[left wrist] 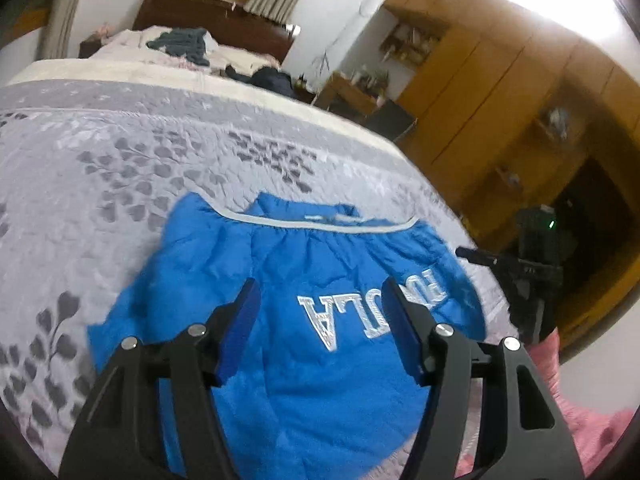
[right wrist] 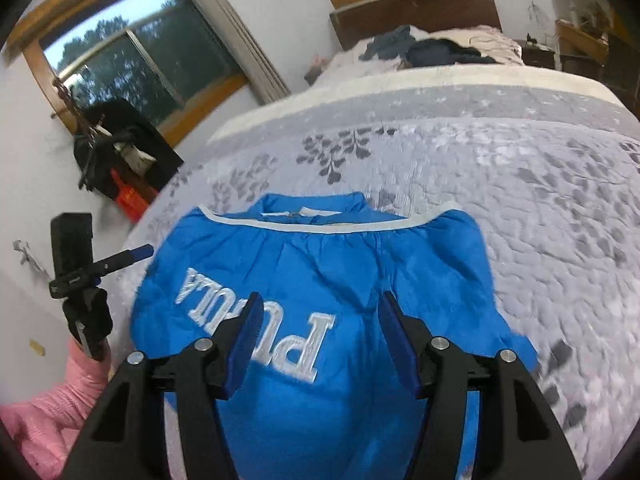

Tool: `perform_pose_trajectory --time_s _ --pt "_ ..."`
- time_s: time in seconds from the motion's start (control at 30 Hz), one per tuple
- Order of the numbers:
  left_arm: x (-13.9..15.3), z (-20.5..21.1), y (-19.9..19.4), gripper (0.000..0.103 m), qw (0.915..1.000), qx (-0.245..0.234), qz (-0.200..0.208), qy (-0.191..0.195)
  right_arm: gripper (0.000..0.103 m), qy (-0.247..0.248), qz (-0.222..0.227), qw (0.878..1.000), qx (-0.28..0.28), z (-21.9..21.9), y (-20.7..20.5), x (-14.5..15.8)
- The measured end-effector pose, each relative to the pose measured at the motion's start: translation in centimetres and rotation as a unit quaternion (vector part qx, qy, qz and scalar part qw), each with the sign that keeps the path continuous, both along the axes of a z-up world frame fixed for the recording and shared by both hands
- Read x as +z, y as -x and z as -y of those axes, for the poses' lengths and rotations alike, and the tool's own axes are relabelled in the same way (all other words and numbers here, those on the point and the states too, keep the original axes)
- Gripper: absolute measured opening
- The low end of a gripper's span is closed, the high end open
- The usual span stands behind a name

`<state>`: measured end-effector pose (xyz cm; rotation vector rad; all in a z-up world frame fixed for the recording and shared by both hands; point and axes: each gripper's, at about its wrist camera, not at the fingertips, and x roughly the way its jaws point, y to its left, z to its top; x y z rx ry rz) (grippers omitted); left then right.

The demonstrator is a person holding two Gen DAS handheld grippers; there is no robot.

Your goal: Fold large clothes

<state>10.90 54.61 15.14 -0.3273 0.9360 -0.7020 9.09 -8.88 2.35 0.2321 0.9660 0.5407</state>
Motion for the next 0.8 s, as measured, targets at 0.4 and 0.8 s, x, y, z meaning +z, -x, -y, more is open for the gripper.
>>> perform_pose_trajectory --time_s 0.4,0.8 --pt "-6.3 0.7 -6.2 0.061 0.9976 0.007 -0.057 -0.039 0.059 0.007 -0.052 0.998 -0.035 1.2 -5.6 -5.7" --pt "-4.5 0.4 -4.6 0.062 0.9974 0.032 -0.04 -0.051 0.066 -0.037 -0.03 0.997 -0.054 3.7 -2.2 -2.7"
